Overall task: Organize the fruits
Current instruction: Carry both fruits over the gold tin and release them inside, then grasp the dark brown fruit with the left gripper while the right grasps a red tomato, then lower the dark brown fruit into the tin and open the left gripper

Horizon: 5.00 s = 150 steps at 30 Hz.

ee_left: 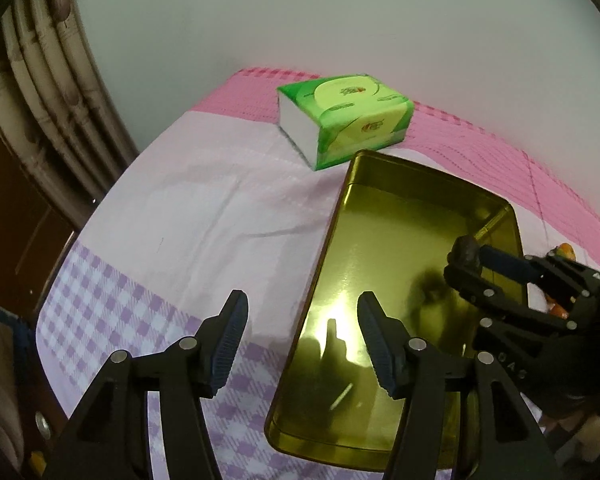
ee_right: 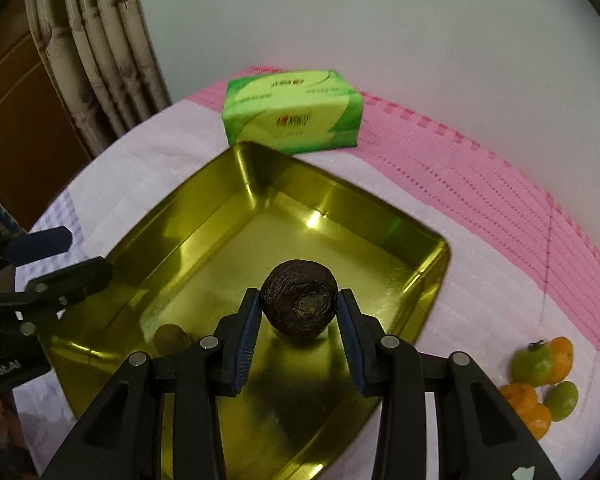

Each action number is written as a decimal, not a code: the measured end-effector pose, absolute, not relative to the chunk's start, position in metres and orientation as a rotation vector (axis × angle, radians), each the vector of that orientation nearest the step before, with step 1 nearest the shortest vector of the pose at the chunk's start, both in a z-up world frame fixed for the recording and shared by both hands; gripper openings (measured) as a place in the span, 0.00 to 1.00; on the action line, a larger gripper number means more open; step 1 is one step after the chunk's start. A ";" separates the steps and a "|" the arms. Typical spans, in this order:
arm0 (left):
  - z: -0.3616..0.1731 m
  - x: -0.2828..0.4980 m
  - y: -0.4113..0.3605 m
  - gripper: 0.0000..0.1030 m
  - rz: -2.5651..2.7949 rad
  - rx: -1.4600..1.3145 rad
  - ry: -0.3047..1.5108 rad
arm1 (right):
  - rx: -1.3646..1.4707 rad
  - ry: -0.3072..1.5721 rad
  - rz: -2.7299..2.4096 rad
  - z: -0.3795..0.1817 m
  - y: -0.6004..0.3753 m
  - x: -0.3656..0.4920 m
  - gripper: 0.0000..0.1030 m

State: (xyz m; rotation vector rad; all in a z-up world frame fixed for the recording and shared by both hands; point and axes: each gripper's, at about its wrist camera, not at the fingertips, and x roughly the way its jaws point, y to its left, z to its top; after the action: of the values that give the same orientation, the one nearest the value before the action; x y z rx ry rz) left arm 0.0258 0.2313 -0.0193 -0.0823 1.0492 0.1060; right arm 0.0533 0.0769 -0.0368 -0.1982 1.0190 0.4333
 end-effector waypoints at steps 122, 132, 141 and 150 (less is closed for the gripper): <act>-0.050 0.024 0.132 0.31 -0.101 0.021 1.159 | 0.019 0.897 -0.078 -0.067 -0.230 -0.026 0.28; -0.072 0.021 0.135 0.31 -0.053 0.121 1.171 | 0.011 0.898 -0.081 -0.066 -0.229 -0.026 0.28; -0.069 0.018 0.140 0.32 -0.060 0.137 1.140 | 0.011 0.898 -0.080 -0.066 -0.229 -0.026 0.28; -0.053 0.010 0.144 0.55 -0.069 0.131 1.073 | 0.048 0.920 -0.098 -0.061 -0.229 -0.023 0.27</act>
State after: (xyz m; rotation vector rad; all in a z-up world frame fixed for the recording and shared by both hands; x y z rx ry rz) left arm 0.0101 0.1443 -0.0527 0.1312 1.0730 -0.0692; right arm -0.0232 -0.2289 -0.0607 0.0482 0.9198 -0.0981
